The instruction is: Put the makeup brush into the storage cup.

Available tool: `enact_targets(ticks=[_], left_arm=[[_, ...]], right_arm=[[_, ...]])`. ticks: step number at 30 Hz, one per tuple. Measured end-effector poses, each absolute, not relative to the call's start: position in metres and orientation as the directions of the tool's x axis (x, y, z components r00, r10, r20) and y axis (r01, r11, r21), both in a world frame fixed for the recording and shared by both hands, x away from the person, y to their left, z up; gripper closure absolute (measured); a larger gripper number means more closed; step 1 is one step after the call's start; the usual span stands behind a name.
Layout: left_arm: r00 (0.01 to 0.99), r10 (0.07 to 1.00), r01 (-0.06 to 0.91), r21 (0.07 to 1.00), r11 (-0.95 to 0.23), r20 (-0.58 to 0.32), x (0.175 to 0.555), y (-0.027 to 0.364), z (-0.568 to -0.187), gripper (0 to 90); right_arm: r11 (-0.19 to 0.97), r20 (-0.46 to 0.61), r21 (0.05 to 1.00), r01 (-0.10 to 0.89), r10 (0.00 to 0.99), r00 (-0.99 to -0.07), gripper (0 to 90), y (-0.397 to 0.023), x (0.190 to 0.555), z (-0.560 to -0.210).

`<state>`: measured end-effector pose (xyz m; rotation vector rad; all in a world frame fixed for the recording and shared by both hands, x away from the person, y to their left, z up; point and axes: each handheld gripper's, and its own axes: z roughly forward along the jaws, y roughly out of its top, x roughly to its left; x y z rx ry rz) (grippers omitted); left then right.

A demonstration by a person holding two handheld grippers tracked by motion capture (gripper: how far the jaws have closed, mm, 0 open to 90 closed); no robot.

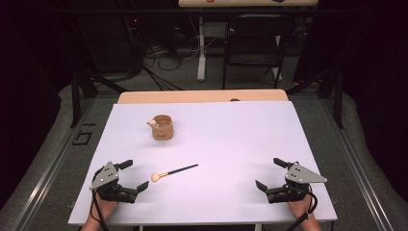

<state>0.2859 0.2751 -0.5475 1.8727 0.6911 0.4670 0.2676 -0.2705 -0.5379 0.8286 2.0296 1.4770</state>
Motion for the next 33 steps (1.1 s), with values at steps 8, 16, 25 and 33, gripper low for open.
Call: enact_targets(ticks=[8,16,25,33], left_arm=[[0.775,0.632,0.248,0.915,-0.318,0.01,0.292,0.268,-0.546,0.1],[0.798,0.603,0.251,0.903,-0.348,0.01,0.3,0.26,-0.545,0.1],[0.809,0.588,0.269,0.895,-0.357,-0.008,0.309,0.254,-0.545,0.1],[0.82,0.573,0.267,0.879,-0.394,0.007,0.314,0.248,-0.542,0.2]], right_arm=[[0.229,-0.037,0.955,0.188,0.721,-0.692,0.0,-0.271,0.267,-0.538],[0.234,-0.042,0.954,0.186,0.72,-0.693,0.0,-0.272,0.267,-0.538],[0.229,-0.037,0.956,0.186,0.72,-0.693,0.0,-0.271,0.267,-0.538],[0.229,-0.035,0.955,0.188,0.718,-0.695,0.0,-0.272,0.267,-0.538]])
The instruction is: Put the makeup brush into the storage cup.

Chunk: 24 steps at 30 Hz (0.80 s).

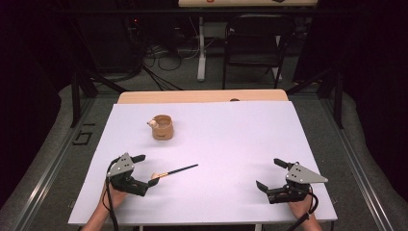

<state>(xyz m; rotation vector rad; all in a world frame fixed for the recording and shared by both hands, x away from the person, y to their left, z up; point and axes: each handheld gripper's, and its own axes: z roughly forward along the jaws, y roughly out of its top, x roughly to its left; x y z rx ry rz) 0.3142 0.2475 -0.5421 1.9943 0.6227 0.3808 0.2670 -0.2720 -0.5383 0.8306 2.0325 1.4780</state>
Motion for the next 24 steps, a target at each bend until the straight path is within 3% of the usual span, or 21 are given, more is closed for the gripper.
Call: enact_targets(ticks=[24], left_arm=[[0.838,0.546,0.28,0.84,-0.465,0.023,0.336,0.229,-0.541,0.2]], right_arm=[[0.227,-0.03,0.954,0.193,0.719,-0.695,0.0,-0.274,0.267,-0.538]])
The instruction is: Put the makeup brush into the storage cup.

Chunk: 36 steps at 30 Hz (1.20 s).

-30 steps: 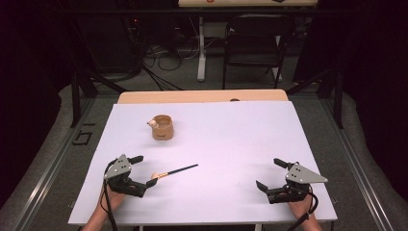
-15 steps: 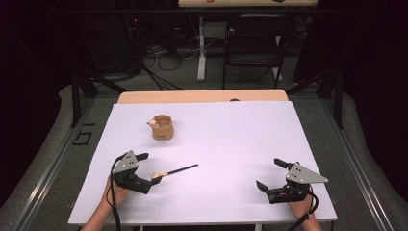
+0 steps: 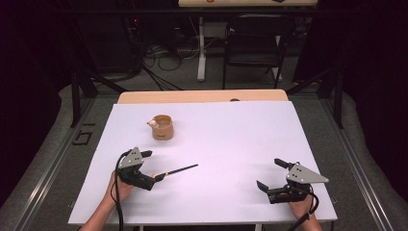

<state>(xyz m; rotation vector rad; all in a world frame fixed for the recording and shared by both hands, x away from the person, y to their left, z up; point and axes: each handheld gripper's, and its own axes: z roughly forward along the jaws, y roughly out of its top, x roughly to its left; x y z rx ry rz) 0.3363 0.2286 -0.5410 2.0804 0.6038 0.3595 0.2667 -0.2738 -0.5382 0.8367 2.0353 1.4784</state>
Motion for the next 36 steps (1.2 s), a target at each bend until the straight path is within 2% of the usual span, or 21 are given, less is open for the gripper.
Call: enact_targets(ticks=[13,21,24,36], left_arm=[[0.852,0.523,0.303,0.792,-0.529,0.023,0.348,0.216,-0.532,0.6],[0.871,0.491,0.338,0.711,-0.617,0.012,0.359,0.202,-0.53,0.3],[0.886,0.463,0.351,0.646,-0.678,0.005,0.365,0.194,-0.528,1.1],[0.917,0.397,0.331,0.482,-0.811,0.038,0.376,0.178,-0.516,6.3]], right_arm=[[0.238,-0.036,0.951,0.197,0.718,-0.695,0.0,-0.275,0.266,-0.537],[0.227,-0.033,0.955,0.191,0.721,-0.692,0.0,-0.276,0.265,-0.538],[0.225,-0.03,0.955,0.192,0.72,-0.693,0.0,-0.276,0.265,-0.538],[0.225,-0.03,0.955,0.193,0.72,-0.693,0.0,-0.277,0.265,-0.538]])
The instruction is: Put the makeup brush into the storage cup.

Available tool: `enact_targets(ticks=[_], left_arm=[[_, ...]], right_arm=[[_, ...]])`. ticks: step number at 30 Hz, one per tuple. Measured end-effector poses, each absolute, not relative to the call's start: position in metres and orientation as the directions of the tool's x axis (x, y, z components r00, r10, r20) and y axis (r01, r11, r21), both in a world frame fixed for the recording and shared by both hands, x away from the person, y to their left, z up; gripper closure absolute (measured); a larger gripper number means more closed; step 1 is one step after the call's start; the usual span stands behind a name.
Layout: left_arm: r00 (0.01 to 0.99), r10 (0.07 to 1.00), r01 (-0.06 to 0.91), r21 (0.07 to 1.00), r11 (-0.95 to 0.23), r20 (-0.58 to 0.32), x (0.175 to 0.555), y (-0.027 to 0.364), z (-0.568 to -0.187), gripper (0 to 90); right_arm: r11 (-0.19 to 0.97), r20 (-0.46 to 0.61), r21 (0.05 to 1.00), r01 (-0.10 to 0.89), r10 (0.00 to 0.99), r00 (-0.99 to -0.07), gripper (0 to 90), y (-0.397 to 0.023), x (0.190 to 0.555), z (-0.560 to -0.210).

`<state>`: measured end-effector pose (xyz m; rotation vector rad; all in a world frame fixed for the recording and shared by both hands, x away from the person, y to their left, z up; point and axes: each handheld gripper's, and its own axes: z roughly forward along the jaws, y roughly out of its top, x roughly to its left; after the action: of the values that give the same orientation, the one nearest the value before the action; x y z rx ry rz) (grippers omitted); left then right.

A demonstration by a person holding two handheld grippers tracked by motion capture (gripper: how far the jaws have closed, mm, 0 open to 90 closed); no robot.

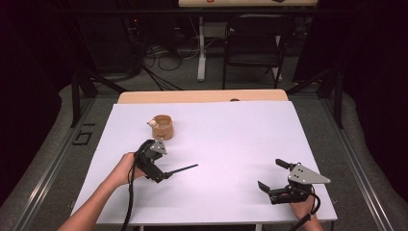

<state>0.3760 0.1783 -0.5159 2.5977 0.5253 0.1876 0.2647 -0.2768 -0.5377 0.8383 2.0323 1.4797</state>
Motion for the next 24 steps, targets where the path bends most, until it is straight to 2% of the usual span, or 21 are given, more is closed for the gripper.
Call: enact_targets(ticks=[7,9,14,15,16,23,24], left_arm=[[0.94,0.334,0.292,0.353,-0.889,0.065,0.381,0.165,-0.512,16.4],[0.944,0.322,0.283,0.336,-0.898,0.066,0.382,0.163,-0.511,25.6],[0.955,0.288,0.259,0.273,-0.926,0.069,0.382,0.156,-0.51,32.7],[0.959,0.275,0.25,0.258,-0.933,0.067,0.382,0.155,-0.51,34.4],[0.964,0.26,0.239,0.231,-0.943,0.064,0.383,0.152,-0.51,39.6],[0.975,0.221,0.213,0.168,-0.962,0.03,0.385,0.144,-0.509,51.3],[0.977,0.215,0.21,0.153,-0.966,0.015,0.386,0.142,-0.509,55.6]], right_arm=[[0.221,-0.026,0.955,0.196,0.724,-0.69,0.2,-0.278,0.264,-0.538],[0.222,-0.028,0.955,0.195,0.724,-0.689,0.2,-0.278,0.264,-0.538],[0.222,-0.027,0.955,0.195,0.722,-0.691,0.3,-0.278,0.264,-0.537],[0.223,-0.027,0.955,0.195,0.722,-0.691,0.3,-0.278,0.264,-0.537],[0.229,-0.029,0.953,0.199,0.721,-0.692,0.4,-0.278,0.264,-0.537],[0.226,-0.03,0.954,0.195,0.723,-0.69,0.8,-0.277,0.264,-0.537],[0.227,-0.031,0.954,0.195,0.723,-0.69,1.1,-0.277,0.264,-0.537]])
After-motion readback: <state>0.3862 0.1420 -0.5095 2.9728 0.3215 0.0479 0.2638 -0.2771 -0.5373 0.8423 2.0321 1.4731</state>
